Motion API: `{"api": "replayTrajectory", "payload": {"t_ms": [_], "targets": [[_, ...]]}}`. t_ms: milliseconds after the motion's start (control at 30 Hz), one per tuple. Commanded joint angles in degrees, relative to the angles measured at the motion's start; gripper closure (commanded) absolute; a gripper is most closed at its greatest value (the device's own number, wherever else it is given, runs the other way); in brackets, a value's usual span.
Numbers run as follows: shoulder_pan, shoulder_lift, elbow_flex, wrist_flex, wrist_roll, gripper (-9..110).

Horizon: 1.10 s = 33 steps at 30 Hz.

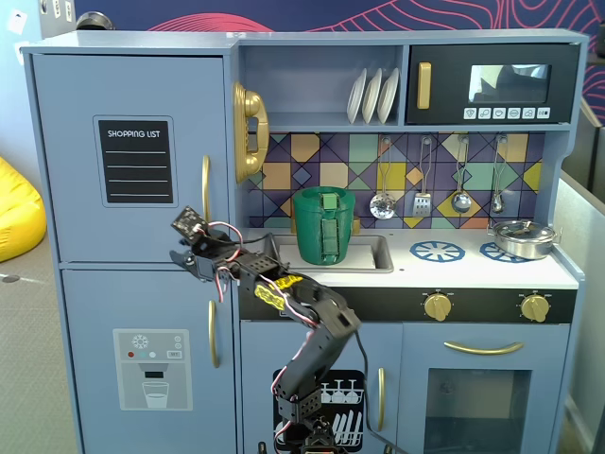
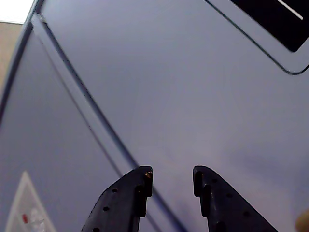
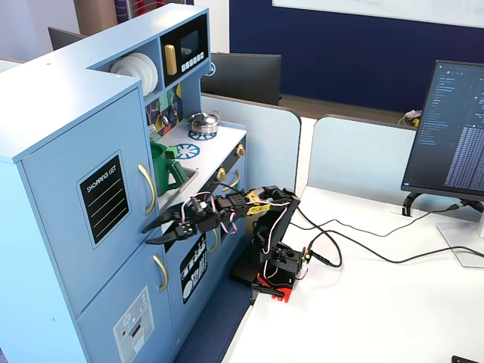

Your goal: Close the left cabinet door

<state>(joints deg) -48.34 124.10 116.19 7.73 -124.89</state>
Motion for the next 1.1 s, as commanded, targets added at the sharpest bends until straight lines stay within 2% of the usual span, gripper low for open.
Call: {"api": "replayTrajectory", "payload": {"t_ms": [0, 100, 300, 433, 600, 1067], "targets": [[-1.4, 14.8, 7.8, 7.6, 6.0, 101], [6.0, 23.6, 17.1, 15.8, 10.2, 101], [30.6, 36.6, 32.3, 37.4, 16.6, 101], [40.3, 45.0, 41.2, 49.1, 24.3, 101], [44.1, 52.9, 49.2, 64.1, 33.7, 101], [45.2, 56.7, 55.5, 78.0, 47.7, 101]]}}
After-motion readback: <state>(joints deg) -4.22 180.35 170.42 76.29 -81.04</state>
